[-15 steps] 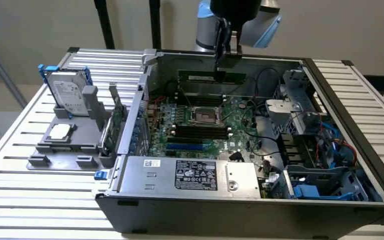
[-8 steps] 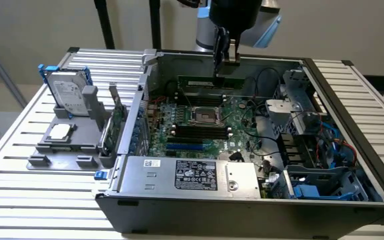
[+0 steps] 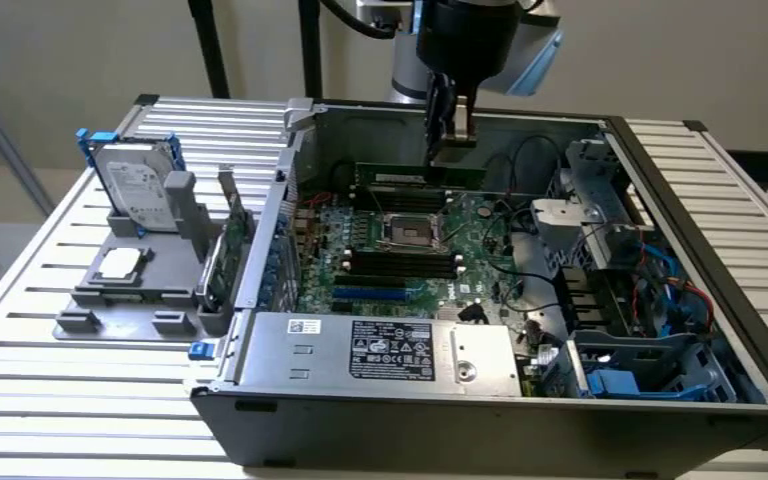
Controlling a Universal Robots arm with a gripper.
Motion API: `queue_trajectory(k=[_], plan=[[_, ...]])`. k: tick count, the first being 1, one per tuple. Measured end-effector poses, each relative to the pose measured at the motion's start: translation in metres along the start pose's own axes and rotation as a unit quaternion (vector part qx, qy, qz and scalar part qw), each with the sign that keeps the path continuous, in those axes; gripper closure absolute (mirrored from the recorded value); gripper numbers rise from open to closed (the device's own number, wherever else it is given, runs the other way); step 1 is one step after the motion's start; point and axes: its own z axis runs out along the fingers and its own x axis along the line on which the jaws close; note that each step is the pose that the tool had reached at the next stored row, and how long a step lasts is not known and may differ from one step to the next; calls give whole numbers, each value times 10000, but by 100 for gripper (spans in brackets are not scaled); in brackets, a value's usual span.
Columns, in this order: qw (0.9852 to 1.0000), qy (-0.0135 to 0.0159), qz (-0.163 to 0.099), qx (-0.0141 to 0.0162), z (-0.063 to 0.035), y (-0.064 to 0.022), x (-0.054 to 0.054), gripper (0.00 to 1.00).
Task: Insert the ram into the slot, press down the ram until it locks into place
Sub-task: 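Insert the ram into the slot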
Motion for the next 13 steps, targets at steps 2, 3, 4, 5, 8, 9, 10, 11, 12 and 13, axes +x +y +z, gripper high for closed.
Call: queue_trajectory(k=[2, 3, 4, 5, 8, 9, 10, 11, 12, 13], plan=[[10000, 0, 0, 0, 36, -1, 1, 87], [10000, 0, 0, 0, 55, -2, 1, 87], [10000, 0, 0, 0, 74, -3, 1, 87], [10000, 0, 0, 0, 91, -3, 2, 87], [10000, 0, 0, 0, 145, -5, 2, 87], [10000, 0, 0, 0, 163, -6, 3, 87], [10000, 1, 0, 0, 182, -7, 3, 87], [10000, 0, 0, 0, 200, -7, 4, 87], [10000, 0, 0, 0, 218, -8, 4, 87], [10000, 0, 0, 0, 236, -9, 4, 87]])
